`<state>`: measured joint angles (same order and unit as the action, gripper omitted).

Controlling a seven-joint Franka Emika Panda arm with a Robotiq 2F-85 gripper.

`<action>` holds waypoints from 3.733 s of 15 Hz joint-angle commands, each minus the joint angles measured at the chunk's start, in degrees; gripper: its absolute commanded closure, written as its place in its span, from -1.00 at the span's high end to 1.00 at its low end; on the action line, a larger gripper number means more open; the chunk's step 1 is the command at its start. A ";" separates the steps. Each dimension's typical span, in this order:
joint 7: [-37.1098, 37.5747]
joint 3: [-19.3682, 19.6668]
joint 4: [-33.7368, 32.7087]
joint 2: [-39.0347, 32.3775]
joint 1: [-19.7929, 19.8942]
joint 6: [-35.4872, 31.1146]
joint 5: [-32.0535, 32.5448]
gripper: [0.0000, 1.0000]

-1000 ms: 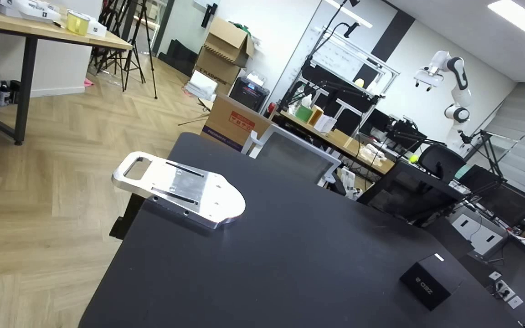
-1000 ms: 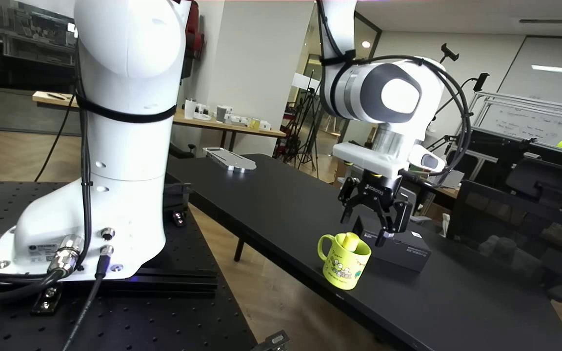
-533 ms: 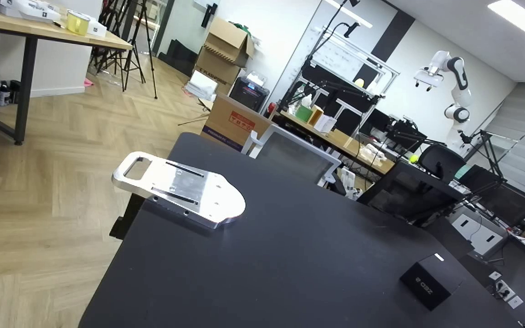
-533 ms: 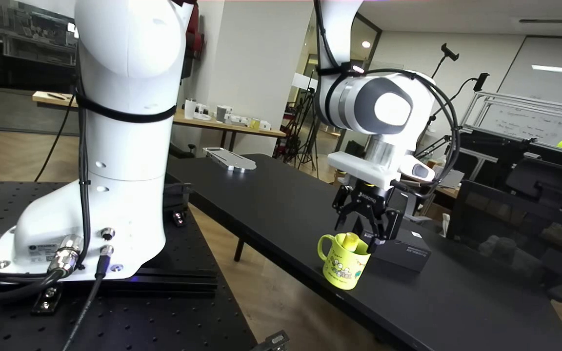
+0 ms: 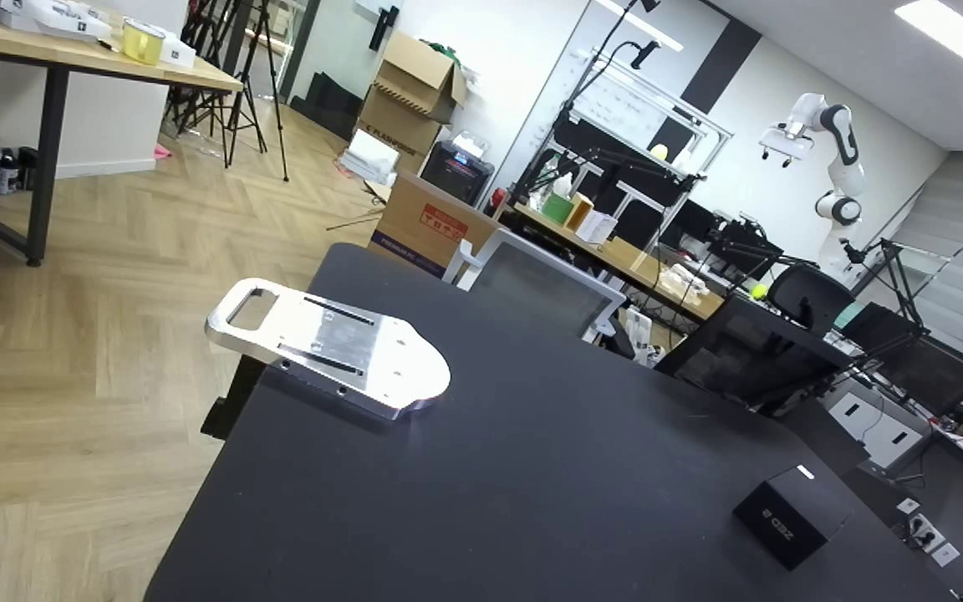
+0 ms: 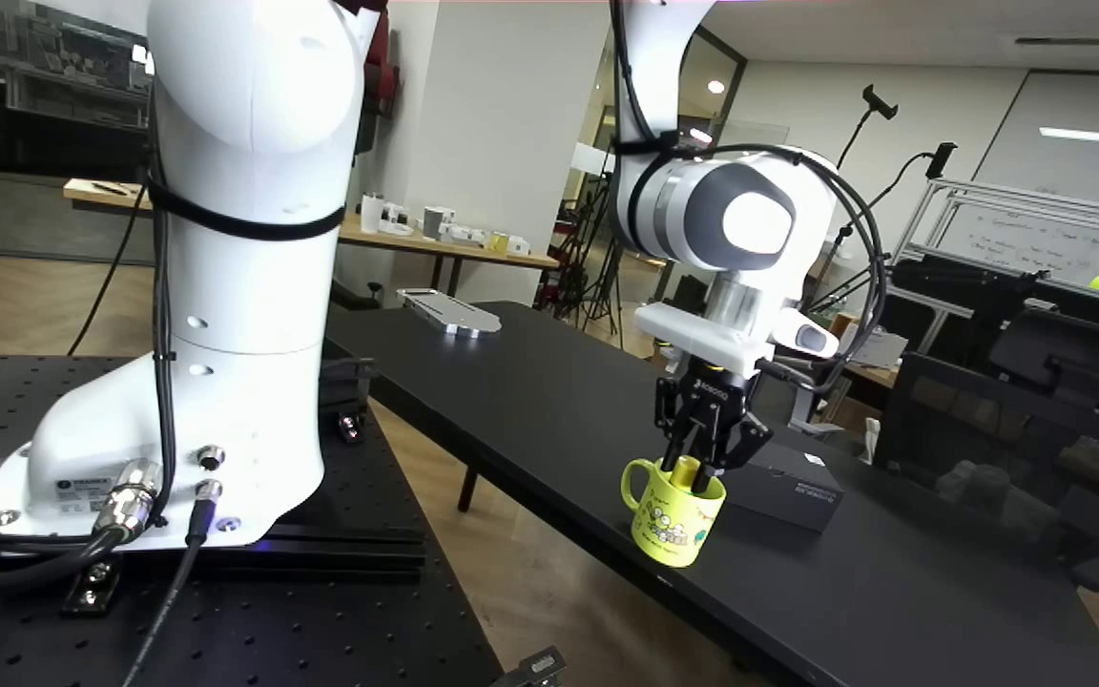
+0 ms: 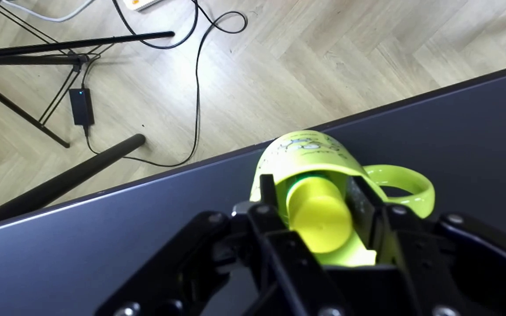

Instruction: Remove the glue stick from the yellow mug and put it on the table

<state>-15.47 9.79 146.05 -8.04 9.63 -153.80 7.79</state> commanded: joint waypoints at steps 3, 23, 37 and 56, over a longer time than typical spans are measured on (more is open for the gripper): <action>1.69 -0.48 0.51 1.09 -0.09 -0.38 0.02 -0.81; 2.14 -7.13 13.27 28.26 -6.79 -6.53 0.08 -0.81; 6.82 -18.31 -0.71 11.93 -13.41 11.48 4.10 -0.81; 5.00 -19.33 -2.15 5.69 -16.68 15.36 -1.70 0.88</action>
<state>-10.26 -9.30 142.83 -7.55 -6.39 -141.13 7.50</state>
